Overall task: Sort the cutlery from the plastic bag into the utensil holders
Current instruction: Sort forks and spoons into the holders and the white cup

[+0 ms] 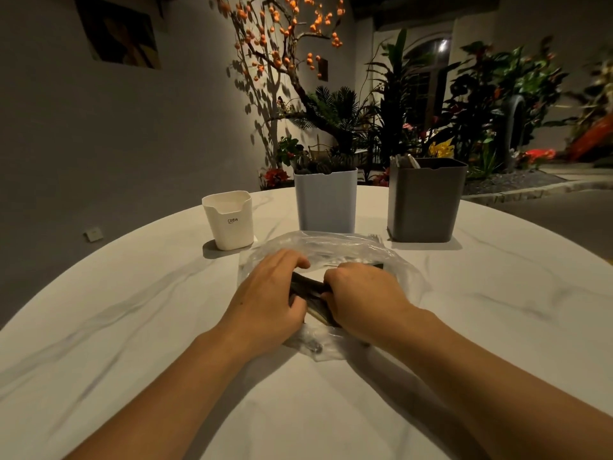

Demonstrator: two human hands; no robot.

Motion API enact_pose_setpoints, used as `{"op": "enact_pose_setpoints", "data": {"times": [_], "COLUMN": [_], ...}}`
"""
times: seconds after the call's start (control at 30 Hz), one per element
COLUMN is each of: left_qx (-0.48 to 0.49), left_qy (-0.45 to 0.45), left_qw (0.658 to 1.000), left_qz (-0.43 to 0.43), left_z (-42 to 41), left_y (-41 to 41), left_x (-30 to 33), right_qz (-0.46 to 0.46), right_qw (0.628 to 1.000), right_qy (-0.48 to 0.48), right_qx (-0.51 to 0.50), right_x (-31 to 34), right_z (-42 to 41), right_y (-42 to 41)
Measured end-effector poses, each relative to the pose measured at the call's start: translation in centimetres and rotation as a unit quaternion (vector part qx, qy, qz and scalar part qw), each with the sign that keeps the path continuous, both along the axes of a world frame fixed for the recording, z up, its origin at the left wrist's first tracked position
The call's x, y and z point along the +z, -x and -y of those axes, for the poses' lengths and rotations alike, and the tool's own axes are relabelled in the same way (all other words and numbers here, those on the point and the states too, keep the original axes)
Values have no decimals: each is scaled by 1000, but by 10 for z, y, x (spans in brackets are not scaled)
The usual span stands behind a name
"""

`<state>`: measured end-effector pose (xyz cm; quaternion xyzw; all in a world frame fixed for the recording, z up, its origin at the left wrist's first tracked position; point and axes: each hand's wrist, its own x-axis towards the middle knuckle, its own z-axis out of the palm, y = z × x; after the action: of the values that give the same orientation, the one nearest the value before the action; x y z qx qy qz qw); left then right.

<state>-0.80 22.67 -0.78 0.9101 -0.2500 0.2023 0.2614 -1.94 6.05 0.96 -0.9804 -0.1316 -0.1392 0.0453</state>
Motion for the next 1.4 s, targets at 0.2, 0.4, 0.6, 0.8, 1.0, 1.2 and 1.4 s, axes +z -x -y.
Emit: {"op": "enact_pose_setpoints", "data": {"times": [0.2,0.4,0.6,0.8,1.0,1.2,1.4], "left_qx": [-2,21,27,34,21,1,-26], "left_qy": [-5,-2,-38,-8,20,96,402], "left_qw": [1000,1000,999,999,999,992,914], "left_qz": [5,5,6,-34,27,79,-42], "left_z": [-1,-3,2,4,0,3,13], "left_y": [0,-1,4,11,13,15,21], "left_x": [-2,-3,0,7,12,18,42], "right_qz": [-1,3,54,139,215,188,70], "right_qw": [997,991,992,970,921,898,896], "right_qy": [-79,-130,-101,-75,-221,-331,-416], "right_qx": [2,6,52,185,237,221,137], "right_x": [-1,0,11,25,23,23,20], "right_z": [6,7,2,-4,1,-1,5], "right_y": [1,2,13,30,18,18,11]}}
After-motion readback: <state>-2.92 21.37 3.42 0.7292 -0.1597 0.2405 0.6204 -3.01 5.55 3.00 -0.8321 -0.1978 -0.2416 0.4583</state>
